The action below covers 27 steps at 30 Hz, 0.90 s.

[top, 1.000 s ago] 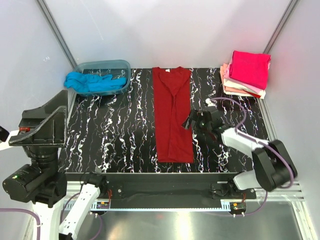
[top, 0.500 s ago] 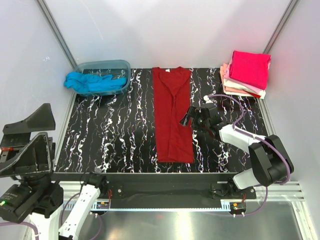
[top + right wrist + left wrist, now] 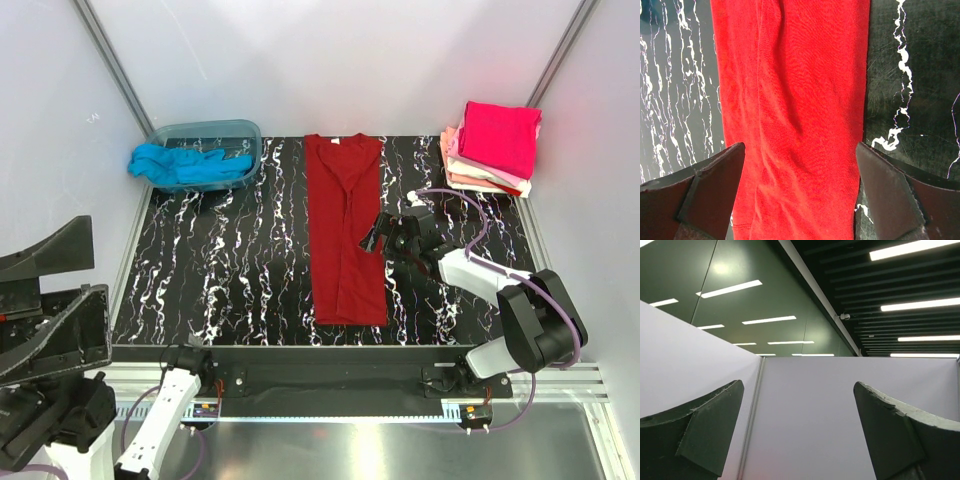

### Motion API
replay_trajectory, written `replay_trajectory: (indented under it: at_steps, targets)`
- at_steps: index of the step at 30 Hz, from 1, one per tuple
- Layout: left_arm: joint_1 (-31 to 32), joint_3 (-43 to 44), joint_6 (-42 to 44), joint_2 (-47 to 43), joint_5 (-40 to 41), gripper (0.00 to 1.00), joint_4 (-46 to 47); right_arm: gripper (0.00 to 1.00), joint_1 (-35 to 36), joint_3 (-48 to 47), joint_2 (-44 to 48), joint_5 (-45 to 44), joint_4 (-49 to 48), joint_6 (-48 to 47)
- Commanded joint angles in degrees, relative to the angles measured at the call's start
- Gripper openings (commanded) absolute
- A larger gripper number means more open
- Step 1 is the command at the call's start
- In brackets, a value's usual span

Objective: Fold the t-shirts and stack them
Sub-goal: Fold the tshirt

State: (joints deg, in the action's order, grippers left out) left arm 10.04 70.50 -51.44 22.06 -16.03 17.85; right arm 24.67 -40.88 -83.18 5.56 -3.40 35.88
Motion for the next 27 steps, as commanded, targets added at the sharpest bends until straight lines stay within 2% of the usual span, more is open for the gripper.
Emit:
replay_trajectory:
  at_steps: [1, 5, 11, 15, 27]
  targets:
    - [-0.6, 1.1, 4.8, 1.2, -4.4, 0.99, -1.1, 1.00, 0.3, -2.0, 0.0, 0.0, -1.3, 0.1]
    - [-0.7, 0.2, 5.1, 0.4, -4.9, 0.99, -0.7, 1.00, 0.3, -2.0, -0.1, 0.0, -1.1, 0.0]
    - [-0.7, -2.7, 4.5, -0.3, -6.7, 0.99, 4.8, 1.00, 0.4, -2.2, -0.2, 0.0, -1.0, 0.1]
    - [-0.7, -0.6, 6.1, -0.4, -7.3, 0.99, 1.5, 1.00, 0.3, -2.3, -0.3, -0.1, -1.0, 0.1]
    - [-0.8, -1.5, 3.4, -0.4, -6.8, 0.99, 1.2, 1.00, 0.3, -2.0, -0.1, 0.0, -1.3, 0.1]
